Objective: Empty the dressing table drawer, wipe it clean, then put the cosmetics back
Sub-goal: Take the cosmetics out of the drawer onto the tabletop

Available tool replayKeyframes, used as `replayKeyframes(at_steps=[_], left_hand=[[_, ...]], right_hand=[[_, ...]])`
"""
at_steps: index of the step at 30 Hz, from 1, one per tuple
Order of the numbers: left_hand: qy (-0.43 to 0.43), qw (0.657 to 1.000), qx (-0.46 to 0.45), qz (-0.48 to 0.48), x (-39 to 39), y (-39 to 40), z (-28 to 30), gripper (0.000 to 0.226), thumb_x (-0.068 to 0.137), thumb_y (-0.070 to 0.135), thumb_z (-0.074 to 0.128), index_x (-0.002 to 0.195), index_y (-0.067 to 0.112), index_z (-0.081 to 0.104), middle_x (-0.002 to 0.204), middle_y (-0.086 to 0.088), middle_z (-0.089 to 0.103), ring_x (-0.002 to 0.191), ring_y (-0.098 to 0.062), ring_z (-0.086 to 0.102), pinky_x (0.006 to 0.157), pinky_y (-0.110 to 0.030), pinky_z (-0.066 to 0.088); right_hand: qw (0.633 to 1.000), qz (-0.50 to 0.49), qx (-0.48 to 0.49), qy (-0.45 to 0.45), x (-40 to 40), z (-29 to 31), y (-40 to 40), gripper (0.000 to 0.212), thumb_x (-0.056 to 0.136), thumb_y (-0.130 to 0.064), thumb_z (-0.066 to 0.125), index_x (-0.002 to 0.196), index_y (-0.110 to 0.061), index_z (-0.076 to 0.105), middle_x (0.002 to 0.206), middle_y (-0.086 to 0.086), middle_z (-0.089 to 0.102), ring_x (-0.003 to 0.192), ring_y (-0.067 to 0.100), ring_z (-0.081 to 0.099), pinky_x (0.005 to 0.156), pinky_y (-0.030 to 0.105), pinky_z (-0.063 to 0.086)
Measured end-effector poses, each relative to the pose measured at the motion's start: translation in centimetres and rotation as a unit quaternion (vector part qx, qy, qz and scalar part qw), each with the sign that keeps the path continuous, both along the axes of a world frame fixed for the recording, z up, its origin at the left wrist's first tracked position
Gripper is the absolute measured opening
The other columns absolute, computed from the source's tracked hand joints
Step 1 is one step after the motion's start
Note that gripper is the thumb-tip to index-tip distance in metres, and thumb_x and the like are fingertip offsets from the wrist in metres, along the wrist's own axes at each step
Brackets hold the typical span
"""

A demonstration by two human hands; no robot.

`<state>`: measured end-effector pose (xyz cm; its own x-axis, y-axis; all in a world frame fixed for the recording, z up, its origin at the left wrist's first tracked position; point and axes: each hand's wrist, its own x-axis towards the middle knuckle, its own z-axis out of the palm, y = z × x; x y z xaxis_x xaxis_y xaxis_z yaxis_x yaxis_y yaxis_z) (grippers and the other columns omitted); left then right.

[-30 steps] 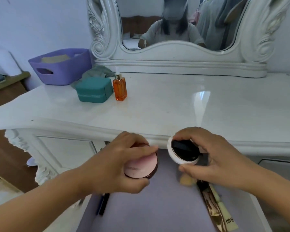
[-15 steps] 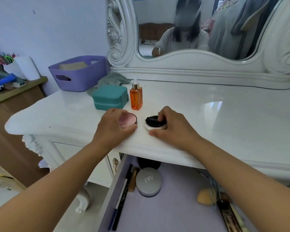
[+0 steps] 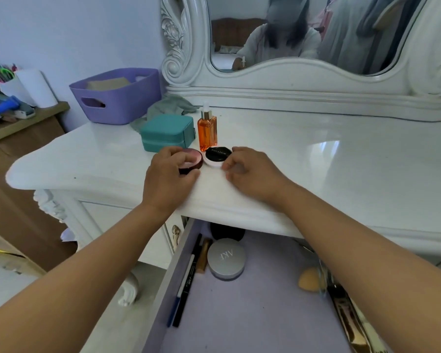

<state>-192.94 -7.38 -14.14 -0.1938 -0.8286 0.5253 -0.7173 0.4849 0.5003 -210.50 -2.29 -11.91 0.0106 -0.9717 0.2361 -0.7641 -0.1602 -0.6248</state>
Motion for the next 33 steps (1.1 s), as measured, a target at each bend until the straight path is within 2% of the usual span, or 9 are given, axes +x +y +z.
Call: replayKeyframes(at_steps=[3, 7, 11, 13, 15, 18, 23, 26, 33], left_hand=[[0.001, 0.998, -0.061, -0.034, -0.1, 2.0, 0.1, 0.026, 0.080, 0.018, 0.069, 0.105, 0.014, 0.067, 0.115, -0.007, 0.057, 0.108, -0.022, 0.048, 0.088, -0.024, 0.038], [0.015, 0.982, -0.130, -0.133, 0.3, 6.0, -0.6, 0.019, 0.081, 0.027, 0.063, 0.084, 0.009, 0.068, 0.087, -0.006, 0.060, 0.085, -0.013, 0.048, 0.070, -0.017, 0.038], [-0.047, 0.949, -0.117, -0.290, 1.1, 9.2, -2.9, 0.017, 0.082, 0.026, 0.065, 0.071, 0.014, 0.067, 0.069, 0.003, 0.060, 0.064, -0.006, 0.049, 0.055, -0.022, 0.042], [-0.121, 0.933, -0.083, -0.330, 1.3, 9.9, -4.1, 0.016, 0.081, 0.032, 0.062, 0.075, 0.018, 0.067, 0.073, 0.007, 0.062, 0.065, 0.005, 0.041, 0.055, -0.013, 0.037], [-0.181, 0.920, -0.031, -0.347, 1.2, 9.8, -5.3, 0.025, 0.080, 0.041, 0.056, 0.087, 0.021, 0.068, 0.087, 0.007, 0.065, 0.073, 0.009, 0.039, 0.062, -0.007, 0.035], [-0.264, 0.902, 0.089, -0.331, 0.5, 9.0, -7.0, 0.046, 0.080, 0.045, 0.060, 0.121, 0.024, 0.057, 0.129, 0.007, 0.052, 0.111, -0.003, 0.047, 0.089, -0.026, 0.046], [-0.399, 0.846, 0.189, -0.297, -0.9, 7.7, -9.2, 0.070, 0.084, 0.040, 0.060, 0.144, 0.035, 0.023, 0.156, 0.000, 0.009, 0.142, -0.024, 0.015, 0.112, -0.040, 0.025], [-0.420, 0.839, 0.197, -0.285, -1.7, 7.7, -9.7, 0.069, 0.087, 0.040, 0.056, 0.143, 0.045, 0.015, 0.157, -0.002, 0.002, 0.142, -0.028, 0.009, 0.113, -0.046, 0.021], [-0.402, 0.837, 0.130, -0.349, -1.9, 9.6, -9.0, 0.066, 0.078, 0.043, 0.063, 0.138, 0.037, 0.035, 0.137, 0.003, 0.035, 0.118, -0.022, 0.034, 0.099, -0.039, 0.037]], right_hand=[[0.999, 0.004, -0.033, 0.028, -0.6, 0.6, 1.6, 0.023, 0.087, -0.015, 0.060, 0.109, -0.011, 0.063, 0.133, 0.008, 0.049, 0.123, 0.019, 0.044, 0.077, 0.011, 0.025], [0.995, 0.022, -0.084, 0.044, -1.2, 0.3, 5.6, 0.018, 0.085, -0.019, 0.063, 0.102, -0.014, 0.064, 0.127, 0.002, 0.055, 0.102, -0.001, 0.043, 0.073, 0.002, 0.031], [0.991, 0.054, -0.108, 0.061, -1.8, -1.2, 10.3, 0.016, 0.082, -0.022, 0.063, 0.097, -0.016, 0.066, 0.125, 0.001, 0.058, 0.110, 0.004, 0.050, 0.083, 0.001, 0.034], [0.989, 0.076, -0.111, 0.067, -2.1, -2.2, 12.3, 0.019, 0.081, -0.027, 0.061, 0.096, -0.017, 0.066, 0.122, -0.003, 0.057, 0.112, 0.006, 0.050, 0.092, 0.009, 0.036], [0.987, 0.098, -0.105, 0.075, -2.4, -3.2, 14.1, 0.022, 0.081, -0.031, 0.056, 0.095, -0.017, 0.067, 0.118, -0.005, 0.057, 0.111, 0.004, 0.049, 0.094, 0.008, 0.034], [0.983, 0.131, -0.076, 0.107, -2.8, -5.1, 15.9, 0.021, 0.082, -0.031, 0.054, 0.095, -0.019, 0.065, 0.119, 0.000, 0.060, 0.111, 0.004, 0.049, 0.094, 0.005, 0.032], [0.982, 0.151, -0.015, 0.114, -4.4, -8.4, 17.7, 0.015, 0.083, -0.035, 0.055, 0.097, -0.029, 0.057, 0.117, -0.004, 0.062, 0.108, 0.004, 0.052, 0.090, 0.018, 0.044], [0.981, 0.155, 0.002, 0.119, -5.4, -9.6, 18.6, 0.014, 0.084, -0.035, 0.056, 0.096, -0.030, 0.058, 0.114, -0.006, 0.063, 0.106, 0.002, 0.053, 0.088, 0.019, 0.046], [0.986, 0.137, 0.019, 0.097, -7.0, -10.7, 20.5, 0.014, 0.081, -0.034, 0.058, 0.095, -0.030, 0.060, 0.107, -0.007, 0.066, 0.105, -0.001, 0.054, 0.088, 0.014, 0.043]])
